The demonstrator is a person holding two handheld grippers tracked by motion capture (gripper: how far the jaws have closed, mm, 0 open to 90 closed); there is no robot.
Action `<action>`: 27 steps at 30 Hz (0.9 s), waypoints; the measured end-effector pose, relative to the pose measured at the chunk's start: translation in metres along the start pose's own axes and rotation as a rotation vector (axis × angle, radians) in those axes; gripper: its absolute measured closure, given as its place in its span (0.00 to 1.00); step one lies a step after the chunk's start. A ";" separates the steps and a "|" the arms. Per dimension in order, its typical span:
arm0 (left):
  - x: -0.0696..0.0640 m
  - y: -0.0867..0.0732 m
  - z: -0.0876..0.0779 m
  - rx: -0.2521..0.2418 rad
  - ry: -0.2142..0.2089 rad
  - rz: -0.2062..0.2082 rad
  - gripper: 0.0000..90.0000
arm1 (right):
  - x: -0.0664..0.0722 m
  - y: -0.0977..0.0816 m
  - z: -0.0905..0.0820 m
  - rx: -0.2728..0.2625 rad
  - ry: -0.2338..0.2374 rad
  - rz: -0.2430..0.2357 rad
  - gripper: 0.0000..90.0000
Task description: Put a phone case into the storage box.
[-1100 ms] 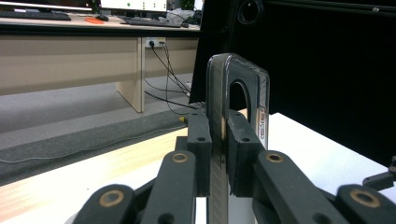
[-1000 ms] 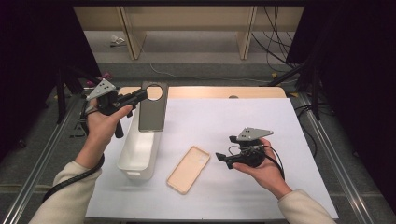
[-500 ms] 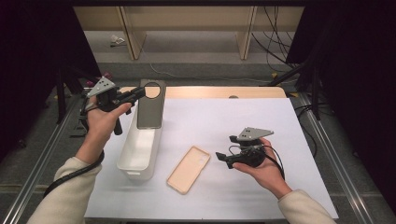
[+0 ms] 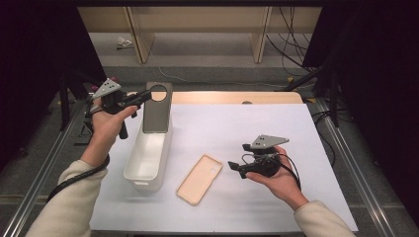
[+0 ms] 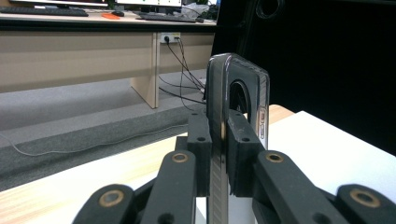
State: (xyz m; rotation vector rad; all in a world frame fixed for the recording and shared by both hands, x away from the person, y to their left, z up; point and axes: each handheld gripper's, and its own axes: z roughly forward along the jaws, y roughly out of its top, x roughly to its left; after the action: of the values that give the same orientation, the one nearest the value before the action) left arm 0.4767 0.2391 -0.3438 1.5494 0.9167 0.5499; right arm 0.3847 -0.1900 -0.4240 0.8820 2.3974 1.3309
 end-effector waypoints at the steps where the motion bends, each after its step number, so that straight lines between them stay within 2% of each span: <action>1: 0.001 0.000 0.001 0.002 0.001 -0.001 0.90 | 0.000 0.000 0.000 0.000 -0.001 0.000 0.19; 16: 0.020 -0.003 0.014 0.029 0.026 0.000 0.90 | -0.001 0.000 0.000 0.000 0.000 -0.002 0.19; 27: 0.030 -0.014 0.028 0.065 0.033 -0.007 0.90 | -0.001 -0.001 0.000 0.001 0.001 0.001 0.19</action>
State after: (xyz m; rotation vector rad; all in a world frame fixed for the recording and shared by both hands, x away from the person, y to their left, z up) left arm 0.5125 0.2466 -0.3669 1.5986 0.9734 0.5472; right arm 0.3855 -0.1906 -0.4247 0.8828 2.3991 1.3300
